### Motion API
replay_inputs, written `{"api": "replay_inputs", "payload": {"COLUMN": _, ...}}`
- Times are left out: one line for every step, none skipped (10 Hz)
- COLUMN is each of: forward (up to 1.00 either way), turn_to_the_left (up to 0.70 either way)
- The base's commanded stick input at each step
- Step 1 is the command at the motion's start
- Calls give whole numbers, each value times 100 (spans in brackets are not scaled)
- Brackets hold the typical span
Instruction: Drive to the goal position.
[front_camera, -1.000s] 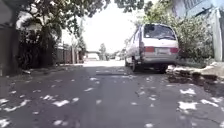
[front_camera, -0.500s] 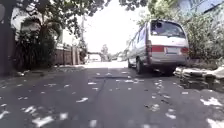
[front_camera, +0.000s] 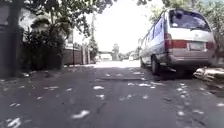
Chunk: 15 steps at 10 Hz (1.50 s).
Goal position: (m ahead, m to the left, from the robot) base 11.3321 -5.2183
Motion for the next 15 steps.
{"api": "replay_inputs", "payload": {"forward": 100, "turn_to_the_left": 39}}
{"api": "replay_inputs", "payload": {"forward": 100, "turn_to_the_left": 39}}
{"api": "replay_inputs", "payload": {"forward": 100, "turn_to_the_left": 39}}
{"api": "replay_inputs", "payload": {"forward": 100, "turn_to_the_left": 39}}
{"api": "replay_inputs", "payload": {"forward": 100, "turn_to_the_left": 38}}
{"api": "replay_inputs", "payload": {"forward": 100, "turn_to_the_left": 31}}
{"api": "replay_inputs", "payload": {"forward": 100, "turn_to_the_left": 9}}
{"api": "replay_inputs", "payload": {"forward": 100, "turn_to_the_left": 1}}
{"api": "replay_inputs", "payload": {"forward": 100, "turn_to_the_left": 0}}
{"api": "replay_inputs", "payload": {"forward": 100, "turn_to_the_left": 2}}
{"api": "replay_inputs", "payload": {"forward": 100, "turn_to_the_left": 0}}
{"api": "replay_inputs", "payload": {"forward": 100, "turn_to_the_left": -3}}
{"api": "replay_inputs", "payload": {"forward": 100, "turn_to_the_left": -28}}
{"api": "replay_inputs", "payload": {"forward": 100, "turn_to_the_left": -40}}
{"api": "replay_inputs", "payload": {"forward": 100, "turn_to_the_left": -40}}
